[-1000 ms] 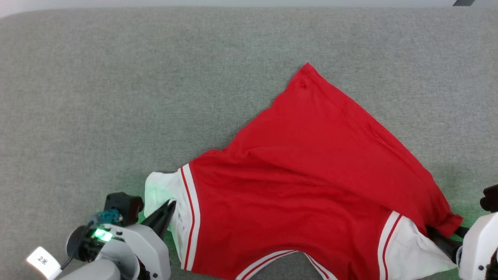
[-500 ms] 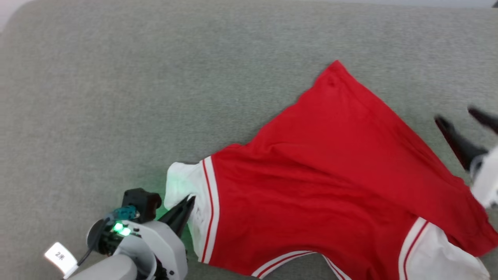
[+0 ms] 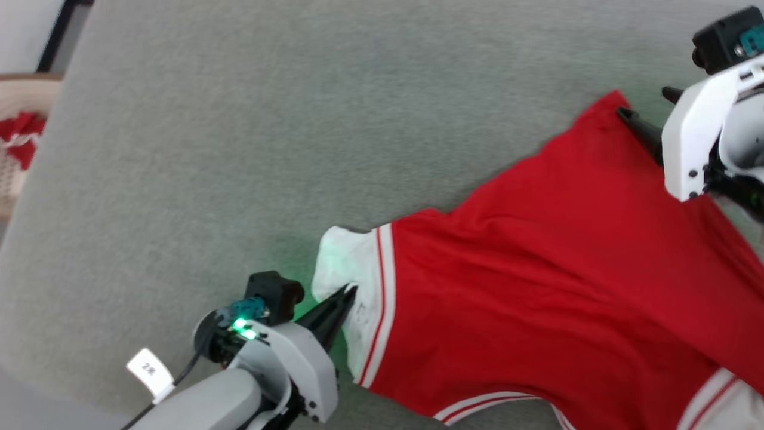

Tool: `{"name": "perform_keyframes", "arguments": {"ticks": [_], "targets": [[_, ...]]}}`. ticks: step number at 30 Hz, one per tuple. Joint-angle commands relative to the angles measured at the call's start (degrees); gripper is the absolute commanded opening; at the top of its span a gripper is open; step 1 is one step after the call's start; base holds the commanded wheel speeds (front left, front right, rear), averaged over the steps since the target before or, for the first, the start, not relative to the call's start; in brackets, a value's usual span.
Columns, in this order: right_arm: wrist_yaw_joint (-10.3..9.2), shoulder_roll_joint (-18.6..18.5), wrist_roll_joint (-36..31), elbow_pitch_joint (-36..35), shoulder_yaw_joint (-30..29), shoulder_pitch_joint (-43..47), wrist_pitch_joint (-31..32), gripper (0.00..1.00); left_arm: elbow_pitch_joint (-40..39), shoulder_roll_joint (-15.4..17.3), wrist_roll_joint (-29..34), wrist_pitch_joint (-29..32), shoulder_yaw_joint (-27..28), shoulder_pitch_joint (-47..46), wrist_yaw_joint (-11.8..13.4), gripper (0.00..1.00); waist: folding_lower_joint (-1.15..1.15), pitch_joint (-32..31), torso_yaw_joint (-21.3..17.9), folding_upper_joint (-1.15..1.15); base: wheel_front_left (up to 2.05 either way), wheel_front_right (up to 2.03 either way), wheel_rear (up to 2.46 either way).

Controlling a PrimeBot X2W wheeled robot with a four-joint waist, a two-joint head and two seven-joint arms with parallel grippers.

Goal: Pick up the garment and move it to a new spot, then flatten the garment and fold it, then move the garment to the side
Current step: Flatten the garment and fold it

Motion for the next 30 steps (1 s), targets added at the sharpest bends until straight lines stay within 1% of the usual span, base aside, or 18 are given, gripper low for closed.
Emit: {"name": "perform_keyframes", "arguments": {"ticks": [1,5,7,10,11,12,13,14,16,21,26,29,30], "targets": [[-0.10,-0.42,0.47,2.36,1.77,-2.06,0.73,1.00,1.13,-0.41,0.14,0.28,-0.67,0.31,-0.40,0.00,0.00,1.92,3.26,0.00,0.00,0.00,0.00],[-0.10,-0.70,2.42,11.02,7.44,-7.04,3.55,1.00,3.32,-1.89,0.30,-0.06,-1.07,-0.25,-1.70,0.00,0.00,2.75,5.57,0.00,0.00,0.00,0.00],[-0.10,-0.64,4.12,14.72,9.19,-8.84,5.35,1.00,4.37,-2.49,0.13,-0.43,-1.14,-0.29,-2.32,0.00,0.00,3.08,6.49,0.00,0.00,0.00,0.00],[-0.10,-0.45,6.52,19.25,13.22,-9.62,10.38,1.00,5.84,-3.19,-0.12,-0.88,-1.17,-0.40,-3.00,0.00,0.00,3.40,7.38,0.00,0.00,0.00,0.00],[-0.10,-0.62,7.16,20.21,14.80,-9.79,12.48,0.76,6.23,-3.31,-0.18,-0.96,-1.16,-0.36,-3.15,0.00,0.00,3.44,7.55,0.00,0.00,0.00,0.00],[-0.10,-0.81,8.18,21.25,15.82,-9.84,14.57,0.04,6.60,-3.46,-0.26,-1.08,-1.12,-0.31,-3.30,0.00,0.00,3.47,7.66,0.00,0.00,0.00,0.00],[-0.09,-1.05,8.96,21.80,17.12,-9.95,16.66,0.00,6.98,-3.55,-0.37,-1.24,-1.11,-0.26,-3.47,0.00,0.00,3.46,7.70,0.00,0.00,0.00,0.00],[-0.09,-1.53,9.09,22.18,17.95,-10.54,17.39,0.00,7.29,-3.63,-0.49,-1.26,-1.07,-0.24,-3.43,0.00,0.00,3.51,7.69,0.00,0.00,0.00,0.00],[-0.11,-2.37,9.49,22.98,18.21,-12.11,16.56,0.00,8.06,-3.76,-0.75,-1.42,-0.95,-0.24,-3.67,0.00,0.00,3.50,7.56,0.00,0.00,0.00,0.00],[-0.11,-2.38,11.02,24.23,18.38,-14.06,15.00,0.00,8.84,-2.85,-2.21,0.55,-0.05,-1.39,-4.06,0.00,0.00,2.05,5.87,0.00,0.00,0.00,0.00],[-0.11,-3.31,13.33,20.02,18.41,-16.57,10.58,0.00,5.54,0.90,-1.73,4.55,1.85,-7.23,-2.95,0.00,0.00,-0.65,3.20,0.00,0.00,0.00,0.00],[-0.11,-3.99,14.88,17.76,18.16,-17.47,8.07,0.00,2.99,4.14,-0.26,8.45,2.57,-12.23,-2.13,0.00,0.00,-2.81,0.96,0.00,0.00,0.00,0.00],[-0.11,-4.27,15.46,17.03,17.93,-17.73,7.26,0.00,2.23,5.71,0.62,9.92,2.82,-14.43,-2.07,0.00,0.00,-3.56,0.15,0.00,0.00,0.00,0.00]]}}
